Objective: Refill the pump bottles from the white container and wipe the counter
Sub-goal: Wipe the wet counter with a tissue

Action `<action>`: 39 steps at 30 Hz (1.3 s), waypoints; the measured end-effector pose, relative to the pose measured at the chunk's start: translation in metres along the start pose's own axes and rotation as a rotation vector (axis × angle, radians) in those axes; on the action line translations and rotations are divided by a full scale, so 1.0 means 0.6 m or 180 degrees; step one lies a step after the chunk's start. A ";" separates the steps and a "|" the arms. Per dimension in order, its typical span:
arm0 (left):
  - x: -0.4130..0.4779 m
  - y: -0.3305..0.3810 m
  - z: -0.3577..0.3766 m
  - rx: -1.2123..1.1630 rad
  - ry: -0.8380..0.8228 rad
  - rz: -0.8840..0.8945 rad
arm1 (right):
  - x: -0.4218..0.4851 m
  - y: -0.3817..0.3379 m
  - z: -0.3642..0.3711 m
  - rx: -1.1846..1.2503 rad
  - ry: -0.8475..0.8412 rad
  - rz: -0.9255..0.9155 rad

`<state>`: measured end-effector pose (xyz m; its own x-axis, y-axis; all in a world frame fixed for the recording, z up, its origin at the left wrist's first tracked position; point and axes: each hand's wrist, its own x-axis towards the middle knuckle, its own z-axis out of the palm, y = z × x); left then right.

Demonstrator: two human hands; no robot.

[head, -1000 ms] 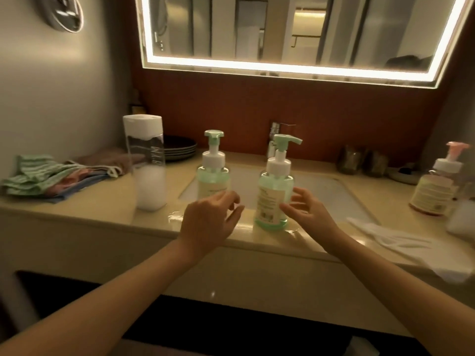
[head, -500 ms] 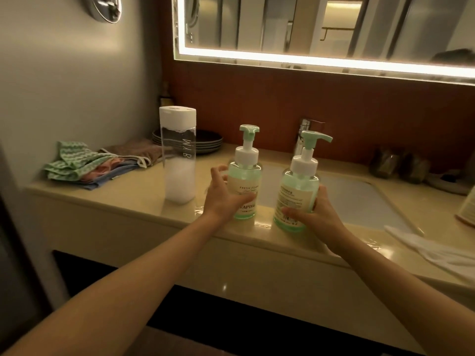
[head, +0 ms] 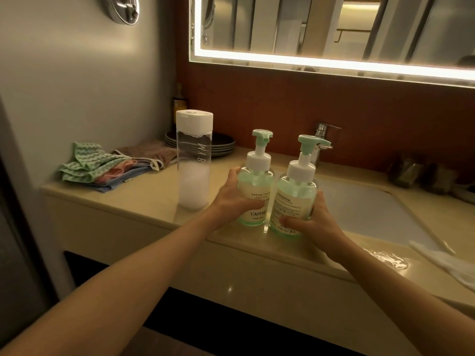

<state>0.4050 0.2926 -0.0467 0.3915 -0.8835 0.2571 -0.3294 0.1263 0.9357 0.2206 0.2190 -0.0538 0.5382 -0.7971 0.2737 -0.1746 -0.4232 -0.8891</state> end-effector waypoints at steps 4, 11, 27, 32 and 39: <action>-0.014 -0.009 -0.039 0.0153 0.0000 0.0022 | 0.009 -0.002 0.009 0.0018 -0.0111 0.0042; -0.032 -0.023 -0.116 0.0237 0.0231 0.0016 | 0.049 -0.014 0.058 0.0083 -0.0177 0.0062; -0.001 -0.087 -0.247 0.0340 0.0725 -0.0016 | 0.203 -0.068 0.226 0.0242 -0.0189 -0.0200; 0.021 -0.101 -0.268 0.0346 0.0863 -0.0025 | 0.252 -0.060 0.272 0.0262 -0.0201 -0.0123; 0.050 -0.110 -0.272 0.0390 0.0908 -0.0040 | 0.308 -0.058 0.315 0.0075 -0.0097 -0.0137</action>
<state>0.5788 0.3318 -0.0613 0.6158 -0.7203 0.3193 -0.4174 0.0455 0.9076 0.4819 0.1680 -0.0416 0.5697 -0.7647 0.3010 -0.1314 -0.4464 -0.8851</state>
